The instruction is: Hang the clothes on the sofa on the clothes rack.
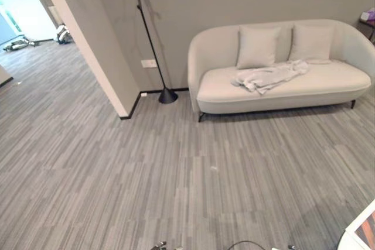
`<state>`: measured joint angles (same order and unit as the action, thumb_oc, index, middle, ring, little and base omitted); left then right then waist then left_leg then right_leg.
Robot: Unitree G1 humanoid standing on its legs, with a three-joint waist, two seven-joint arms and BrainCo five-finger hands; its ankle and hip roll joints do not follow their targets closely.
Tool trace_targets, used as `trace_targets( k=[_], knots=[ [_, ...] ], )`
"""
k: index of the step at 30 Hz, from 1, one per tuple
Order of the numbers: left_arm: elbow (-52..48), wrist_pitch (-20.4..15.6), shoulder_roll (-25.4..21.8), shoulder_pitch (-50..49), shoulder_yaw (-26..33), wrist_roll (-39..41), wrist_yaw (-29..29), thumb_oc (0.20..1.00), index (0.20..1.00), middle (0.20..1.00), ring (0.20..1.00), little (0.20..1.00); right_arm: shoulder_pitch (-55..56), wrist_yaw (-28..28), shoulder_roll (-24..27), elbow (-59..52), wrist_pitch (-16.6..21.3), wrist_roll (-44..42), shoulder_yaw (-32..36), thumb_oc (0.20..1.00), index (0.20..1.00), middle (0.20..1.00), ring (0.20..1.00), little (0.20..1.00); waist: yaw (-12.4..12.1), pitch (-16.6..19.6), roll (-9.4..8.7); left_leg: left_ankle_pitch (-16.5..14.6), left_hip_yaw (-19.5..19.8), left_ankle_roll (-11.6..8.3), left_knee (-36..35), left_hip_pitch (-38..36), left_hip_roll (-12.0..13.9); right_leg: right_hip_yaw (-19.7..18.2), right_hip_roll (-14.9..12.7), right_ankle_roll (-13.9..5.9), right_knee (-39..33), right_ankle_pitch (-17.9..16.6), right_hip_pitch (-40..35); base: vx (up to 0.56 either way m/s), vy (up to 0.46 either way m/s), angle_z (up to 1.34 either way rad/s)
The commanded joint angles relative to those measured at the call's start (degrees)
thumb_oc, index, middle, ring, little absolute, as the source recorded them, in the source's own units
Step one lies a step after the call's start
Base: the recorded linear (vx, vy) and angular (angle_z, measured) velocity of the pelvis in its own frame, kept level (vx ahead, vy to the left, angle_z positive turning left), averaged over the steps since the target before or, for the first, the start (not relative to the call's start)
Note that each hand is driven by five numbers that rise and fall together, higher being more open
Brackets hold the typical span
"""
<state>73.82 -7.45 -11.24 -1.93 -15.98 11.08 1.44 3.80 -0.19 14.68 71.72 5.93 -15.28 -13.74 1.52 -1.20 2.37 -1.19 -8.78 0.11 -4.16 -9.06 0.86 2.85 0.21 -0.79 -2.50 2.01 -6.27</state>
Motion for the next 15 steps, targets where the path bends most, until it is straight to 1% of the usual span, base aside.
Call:
trace_targets(
  k=[1, 5, 15],
  knots=[
    [1.1, -2.46, -0.93, 4.17, 0.53, 1.35, -0.23, 1.0, 1.0, 1.0, 1.0, 1.0, -2.9, 0.01, -0.36, 1.08, 1.74, -0.81, -0.72, 1.0, 1.0, 1.0, 1.0, 1.0, 0.77, -0.13, -3.65, -1.8, 2.69, -3.42, -0.84, -1.46, 2.65, -1.1, -6.63, -7.58, -2.5, -3.39, -0.78, 0.0, 0.0, 0.0],
    [1.61, -2.44, -1.09, 4.21, 1.01, 0.97, -0.99, 1.0, 1.0, 1.0, 1.0, 1.0, -3.01, -0.2, -0.45, 1.11, 1.79, -0.68, -0.67, 1.0, 1.0, 1.0, 1.0, 1.0, 0.58, -0.24, -3.69, -1.88, 2.95, -3.43, -0.84, -1.66, 2.59, -0.86, -6.83, -7.61, -2.5, -3.37, -0.98, 0.0, 0.0, 0.0],
    [2.33, -2.32, -0.96, 3.91, 0.72, 0.35, -0.5, 1.0, 1.0, 1.0, 1.0, 1.0, -3.22, 0.11, -0.34, 0.96, 1.78, -0.38, -1.07, 1.0, 1.0, 1.0, 1.0, 1.0, 0.46, -0.22, -3.85, -1.91, 3.04, -3.39, -0.84, -1.33, 2.51, -0.77, -6.97, -7.73, -2.5, -3.44, -0.7, 0.0, 0.0, 0.0]
  ],
)
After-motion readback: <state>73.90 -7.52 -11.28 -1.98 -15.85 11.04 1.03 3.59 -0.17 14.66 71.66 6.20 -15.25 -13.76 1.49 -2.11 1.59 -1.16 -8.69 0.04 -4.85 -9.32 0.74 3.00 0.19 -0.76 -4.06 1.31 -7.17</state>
